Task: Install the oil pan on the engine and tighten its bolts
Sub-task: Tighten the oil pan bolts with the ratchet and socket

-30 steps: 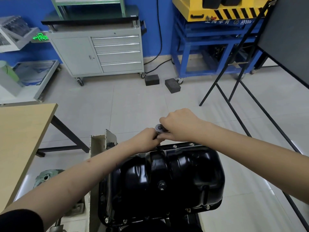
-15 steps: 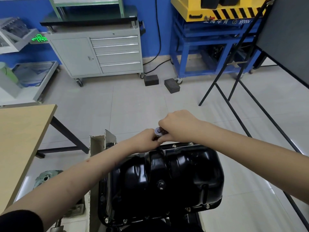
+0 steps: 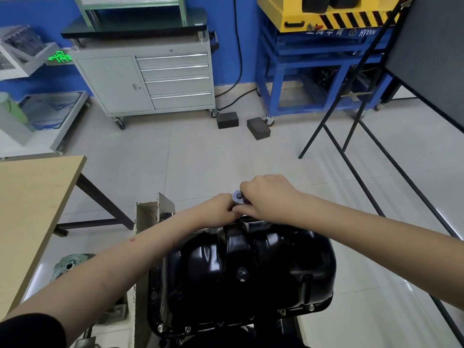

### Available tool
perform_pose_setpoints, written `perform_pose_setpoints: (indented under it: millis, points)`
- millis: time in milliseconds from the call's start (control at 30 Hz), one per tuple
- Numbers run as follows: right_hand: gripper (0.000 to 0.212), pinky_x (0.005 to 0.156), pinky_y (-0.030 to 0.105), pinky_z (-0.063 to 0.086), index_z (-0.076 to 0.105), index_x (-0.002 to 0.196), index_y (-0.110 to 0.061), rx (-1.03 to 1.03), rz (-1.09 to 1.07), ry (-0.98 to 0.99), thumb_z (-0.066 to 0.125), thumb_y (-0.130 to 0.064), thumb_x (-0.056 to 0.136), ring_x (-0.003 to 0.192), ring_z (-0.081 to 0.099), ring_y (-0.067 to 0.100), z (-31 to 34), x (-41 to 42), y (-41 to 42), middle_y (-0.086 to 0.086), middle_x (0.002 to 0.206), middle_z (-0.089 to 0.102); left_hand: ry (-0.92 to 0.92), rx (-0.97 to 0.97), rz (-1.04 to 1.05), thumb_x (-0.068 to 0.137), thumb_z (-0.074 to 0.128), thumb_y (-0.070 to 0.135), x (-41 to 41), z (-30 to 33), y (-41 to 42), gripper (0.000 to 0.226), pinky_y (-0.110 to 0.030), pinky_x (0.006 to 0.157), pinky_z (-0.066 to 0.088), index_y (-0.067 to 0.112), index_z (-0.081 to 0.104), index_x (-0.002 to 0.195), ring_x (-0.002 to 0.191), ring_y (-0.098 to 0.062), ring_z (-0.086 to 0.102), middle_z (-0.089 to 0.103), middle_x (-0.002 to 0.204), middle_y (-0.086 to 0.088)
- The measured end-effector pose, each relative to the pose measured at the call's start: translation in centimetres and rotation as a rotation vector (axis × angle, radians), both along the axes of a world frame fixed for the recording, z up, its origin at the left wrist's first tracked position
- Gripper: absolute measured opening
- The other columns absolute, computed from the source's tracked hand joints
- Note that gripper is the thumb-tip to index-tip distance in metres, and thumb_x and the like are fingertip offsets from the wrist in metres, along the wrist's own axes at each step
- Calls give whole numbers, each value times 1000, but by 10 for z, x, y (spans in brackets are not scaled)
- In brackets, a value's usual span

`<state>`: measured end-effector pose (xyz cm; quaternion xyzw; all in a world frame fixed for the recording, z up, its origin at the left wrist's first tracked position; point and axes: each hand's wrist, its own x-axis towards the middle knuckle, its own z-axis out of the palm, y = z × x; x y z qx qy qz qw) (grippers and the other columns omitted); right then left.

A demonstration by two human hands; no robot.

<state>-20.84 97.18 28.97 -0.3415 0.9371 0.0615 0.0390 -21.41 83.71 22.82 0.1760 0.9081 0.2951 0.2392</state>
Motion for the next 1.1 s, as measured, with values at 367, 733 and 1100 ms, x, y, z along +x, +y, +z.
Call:
perform_pose_setpoints:
  millis: [367, 733, 1100]
  points:
    - [18, 86, 27, 34, 57, 104, -19, 126, 324, 142, 46, -19, 90, 102, 55, 22, 9, -19, 1, -1, 106, 62, -3, -35, -88, 97, 39, 21, -3, -3, 0, 32, -39, 91, 43, -1, 55, 113, 103, -31, 56, 62, 110, -19]
    - [48, 62, 29, 29, 53, 98, -14, -135, -26, -25, 42, -59, 87, 90, 58, 29, -21, 3, 15, 9, 97, 63, -29, 86, -46, 93, 50, 18, -2, -10, -10, 28, -9, 51, 33, 19, 43, 66, 49, 5, 39, 43, 60, 9]
    - [42, 66, 29, 31, 53, 115, -26, -111, 255, -157, 49, -55, 86, 79, 52, 15, -7, -37, 27, -8, 78, 52, 0, 105, -19, 93, 50, 30, -4, -15, -9, 29, -12, 50, 30, 17, 49, 67, 54, -5, 35, 41, 59, 6]
